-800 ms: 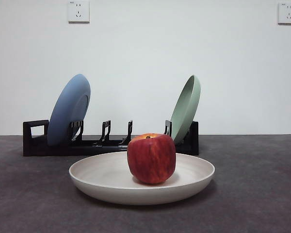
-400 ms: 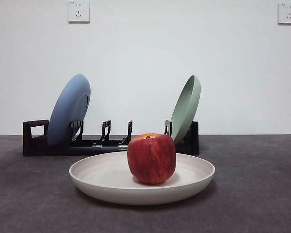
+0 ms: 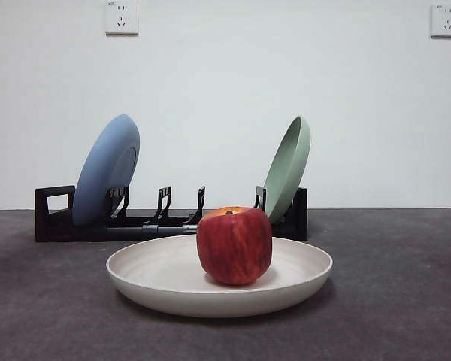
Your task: Take the yellow plate from the plate rack,put the plate on the table,take the apple from the table,put the apple in the plate
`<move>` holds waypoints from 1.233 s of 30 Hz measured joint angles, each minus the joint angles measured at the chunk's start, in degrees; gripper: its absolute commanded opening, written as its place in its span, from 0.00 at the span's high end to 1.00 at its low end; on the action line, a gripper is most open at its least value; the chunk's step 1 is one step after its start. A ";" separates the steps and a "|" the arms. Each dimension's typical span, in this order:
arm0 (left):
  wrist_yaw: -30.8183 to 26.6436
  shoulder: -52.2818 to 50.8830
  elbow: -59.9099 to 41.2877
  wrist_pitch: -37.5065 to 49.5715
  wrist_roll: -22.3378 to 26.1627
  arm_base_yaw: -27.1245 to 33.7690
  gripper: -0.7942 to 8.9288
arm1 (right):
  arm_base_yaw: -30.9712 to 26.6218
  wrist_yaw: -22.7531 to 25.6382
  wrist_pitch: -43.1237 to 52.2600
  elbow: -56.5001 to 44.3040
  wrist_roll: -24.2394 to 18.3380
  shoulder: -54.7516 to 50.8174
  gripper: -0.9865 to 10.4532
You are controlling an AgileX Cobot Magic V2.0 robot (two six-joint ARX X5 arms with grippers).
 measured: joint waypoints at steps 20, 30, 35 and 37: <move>-0.52 -18.16 -35.50 3.54 -14.58 0.85 0.92 | 0.00 -0.02 0.00 0.00 0.00 0.00 0.91; -0.04 -18.14 -35.50 -0.15 -16.52 1.62 0.92 | 0.00 0.00 0.02 0.00 -0.02 0.00 0.91; -0.04 -17.62 -35.50 -0.15 -16.52 1.62 0.92 | 0.00 0.00 0.00 0.00 -0.02 0.00 0.91; -0.04 -17.44 -35.50 -0.15 -16.52 1.62 0.92 | 0.00 0.00 0.00 0.00 0.00 0.00 0.91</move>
